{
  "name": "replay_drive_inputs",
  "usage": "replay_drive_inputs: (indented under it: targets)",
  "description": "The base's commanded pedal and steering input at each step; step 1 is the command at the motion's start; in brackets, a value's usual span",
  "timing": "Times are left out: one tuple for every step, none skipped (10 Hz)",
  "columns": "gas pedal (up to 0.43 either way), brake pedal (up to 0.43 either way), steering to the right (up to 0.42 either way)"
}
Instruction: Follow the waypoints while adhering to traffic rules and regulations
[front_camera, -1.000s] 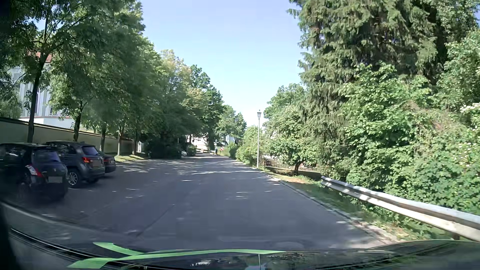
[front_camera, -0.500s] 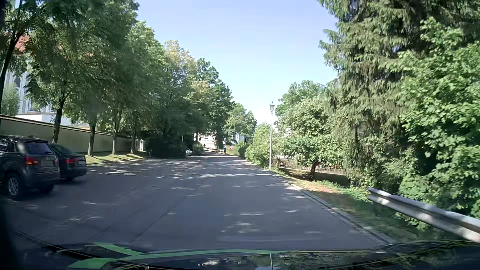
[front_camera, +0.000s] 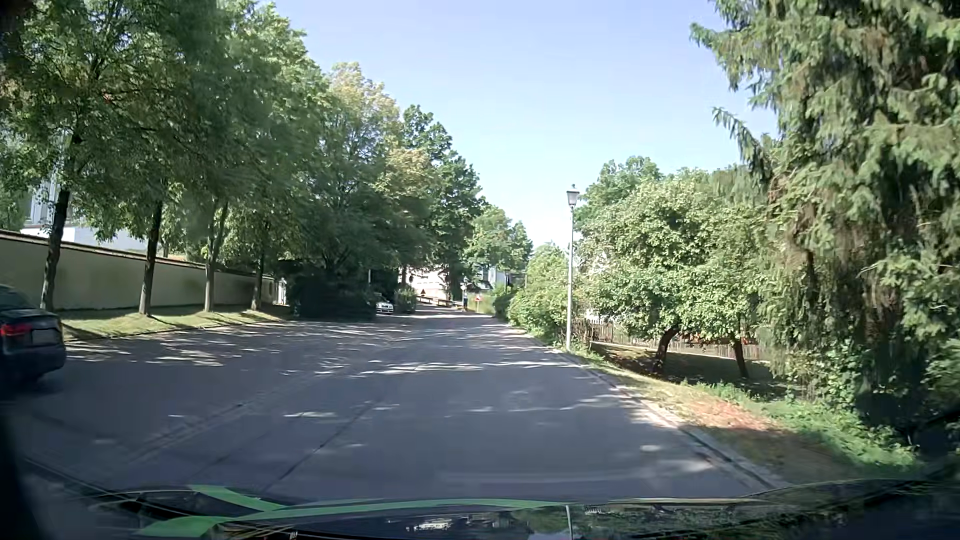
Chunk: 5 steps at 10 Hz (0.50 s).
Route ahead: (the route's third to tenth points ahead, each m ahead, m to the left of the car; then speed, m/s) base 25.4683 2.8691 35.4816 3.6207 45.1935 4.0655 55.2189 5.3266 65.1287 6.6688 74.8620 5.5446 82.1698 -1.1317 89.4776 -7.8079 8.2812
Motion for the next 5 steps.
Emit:
replay_drive_inputs:
  targets:
    - [0.197, 0.000, -0.027]
    - [0.197, 0.000, -0.027]
    - [0.197, 0.000, -0.025]
    - [0.189, 0.000, -0.026]
    - [0.177, 0.000, -0.026]
